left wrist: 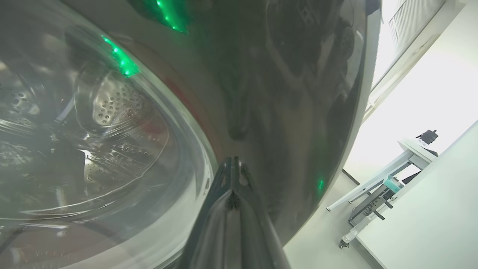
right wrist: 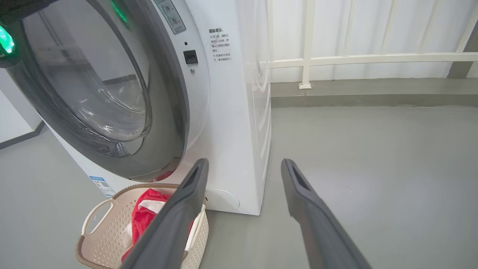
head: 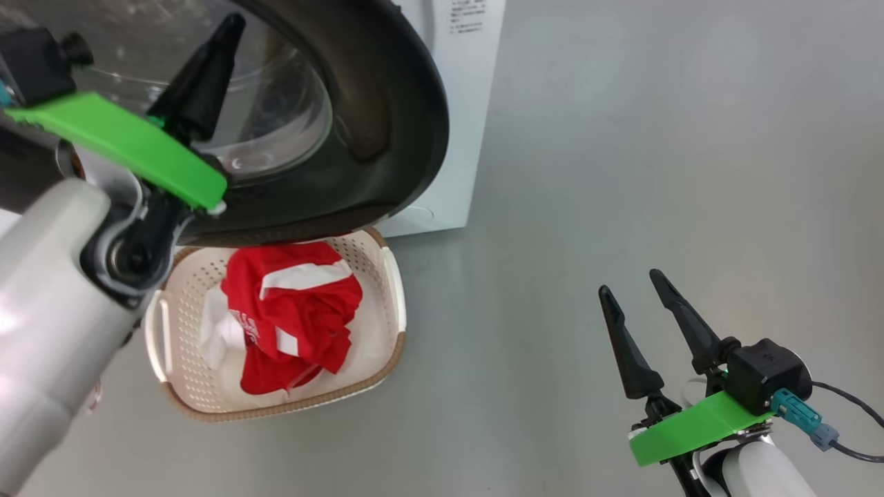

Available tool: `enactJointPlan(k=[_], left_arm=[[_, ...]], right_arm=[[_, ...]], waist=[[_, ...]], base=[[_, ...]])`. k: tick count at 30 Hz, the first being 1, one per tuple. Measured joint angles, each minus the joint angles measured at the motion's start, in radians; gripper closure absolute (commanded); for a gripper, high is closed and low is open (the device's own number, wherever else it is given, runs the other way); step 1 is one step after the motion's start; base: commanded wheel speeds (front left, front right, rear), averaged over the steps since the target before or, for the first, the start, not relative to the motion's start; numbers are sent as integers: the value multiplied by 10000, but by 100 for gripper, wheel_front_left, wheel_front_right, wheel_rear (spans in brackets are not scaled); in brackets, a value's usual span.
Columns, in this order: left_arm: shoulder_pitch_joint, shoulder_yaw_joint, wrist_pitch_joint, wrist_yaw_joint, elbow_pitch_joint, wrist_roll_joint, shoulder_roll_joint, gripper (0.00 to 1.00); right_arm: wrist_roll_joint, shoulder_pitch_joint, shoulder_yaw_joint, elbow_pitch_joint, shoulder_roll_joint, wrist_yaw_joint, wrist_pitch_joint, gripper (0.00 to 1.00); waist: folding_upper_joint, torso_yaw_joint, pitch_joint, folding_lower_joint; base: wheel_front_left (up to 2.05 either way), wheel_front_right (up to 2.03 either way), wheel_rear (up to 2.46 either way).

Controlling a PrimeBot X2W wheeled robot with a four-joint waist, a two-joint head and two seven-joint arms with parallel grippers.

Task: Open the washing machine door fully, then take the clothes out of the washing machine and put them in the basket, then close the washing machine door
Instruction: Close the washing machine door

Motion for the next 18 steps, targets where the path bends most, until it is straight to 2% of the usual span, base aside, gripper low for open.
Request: enactJointPlan(k=[3, 5, 7, 9, 12, 14, 17, 18], left_arm=[[395, -79, -90, 0, -75, -2, 31, 82], [814, -75, -171, -2, -153, 0, 58, 65], [1242, -23, -174, 0, -213, 42, 79, 56], [1685, 339, -174, 0, -245, 182, 52, 50], [2337, 882, -176, 0, -284, 738, -4, 27], [2586, 1028, -176, 0, -290, 934, -44, 20], [3626, 1791, -176, -2, -274, 1607, -180, 0], [3626, 1791, -176, -2, -274, 1607, -180, 0]], right_arm=[[0, 13, -23, 23, 2, 0, -2, 0], [0, 25, -29, 54, -6, 2, 0, 0], [0, 65, -58, 58, -23, 2, 0, 0], [0, 83, -123, 58, -56, 2, 0, 0], [0, 131, -221, 52, -109, 2, -2, 0], [0, 185, -234, 50, -121, 0, -2, 0], [0, 473, -259, 63, -178, 0, 0, 0], [0, 473, -259, 63, -178, 0, 0, 0]], waist=[[0, 131, -143, 0], [-1, 222, -261, 1], [-1, 336, -369, 0], [-1, 469, -463, 0], [-1, 683, -593, 0], [-1, 752, -635, 1], [0, 989, -844, 1], [0, 989, -844, 1]], base=[[0, 0, 0], [0, 0, 0], [0, 0, 0], [0, 0, 0], [0, 0, 0], [0, 0, 0], [0, 0, 0], [0, 0, 0]])
